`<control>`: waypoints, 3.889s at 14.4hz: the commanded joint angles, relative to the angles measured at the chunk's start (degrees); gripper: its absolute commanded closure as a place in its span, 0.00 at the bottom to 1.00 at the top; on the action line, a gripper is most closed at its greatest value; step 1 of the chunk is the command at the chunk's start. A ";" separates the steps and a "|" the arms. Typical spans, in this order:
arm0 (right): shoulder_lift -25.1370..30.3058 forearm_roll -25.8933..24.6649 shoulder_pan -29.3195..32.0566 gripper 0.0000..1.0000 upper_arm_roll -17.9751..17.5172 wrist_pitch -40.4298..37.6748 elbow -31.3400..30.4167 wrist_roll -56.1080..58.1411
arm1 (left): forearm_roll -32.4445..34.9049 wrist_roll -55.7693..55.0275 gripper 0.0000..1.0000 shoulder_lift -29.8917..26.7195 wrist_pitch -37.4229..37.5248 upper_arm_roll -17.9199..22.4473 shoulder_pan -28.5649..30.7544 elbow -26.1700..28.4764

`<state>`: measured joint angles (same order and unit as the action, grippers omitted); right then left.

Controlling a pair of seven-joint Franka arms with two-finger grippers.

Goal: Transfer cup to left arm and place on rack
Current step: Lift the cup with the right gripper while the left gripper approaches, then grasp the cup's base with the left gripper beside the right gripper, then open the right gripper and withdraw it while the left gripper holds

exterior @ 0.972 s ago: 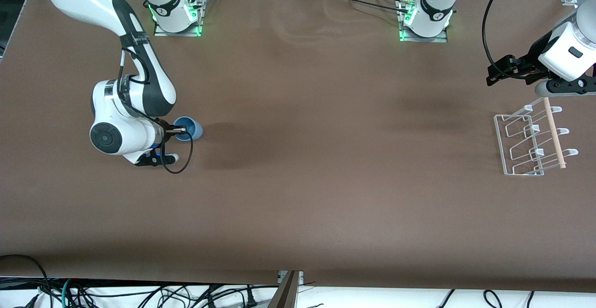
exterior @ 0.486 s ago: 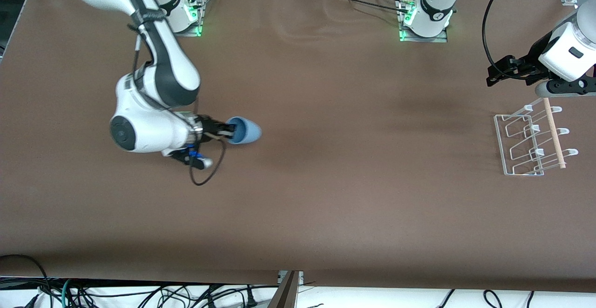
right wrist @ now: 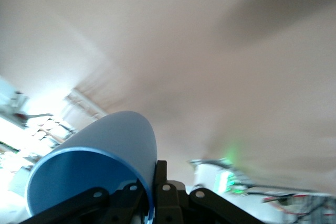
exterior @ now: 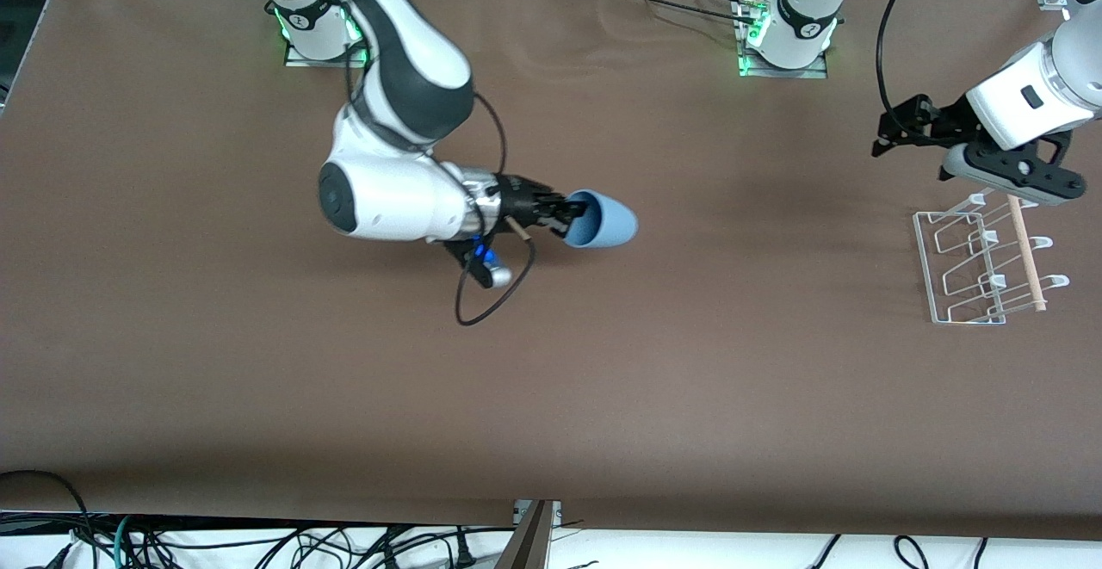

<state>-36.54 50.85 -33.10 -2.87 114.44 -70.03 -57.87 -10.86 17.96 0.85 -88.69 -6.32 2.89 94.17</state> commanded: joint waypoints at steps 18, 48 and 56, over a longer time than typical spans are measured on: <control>-1.87 2.59 -0.74 1.00 -11.46 12.39 7.98 -10.42 | -39.16 63.07 0.00 10.84 -1.73 -0.19 -1.22 -1.98; -0.21 4.43 2.33 0.01 -11.63 11.43 7.81 -9.98 | -31.86 62.72 0.96 10.40 -9.93 -5.46 -4.65 1.01; 5.42 2.16 22.26 0.00 -11.11 -14.48 7.81 -6.92 | -21.62 56.66 0.97 10.31 -0.61 -4.76 -1.66 -0.83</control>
<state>-33.11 54.22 -15.75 -13.39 105.77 -61.69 -66.80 -38.31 77.29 11.64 -91.89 -10.88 0.83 94.96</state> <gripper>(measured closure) 0.004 0.330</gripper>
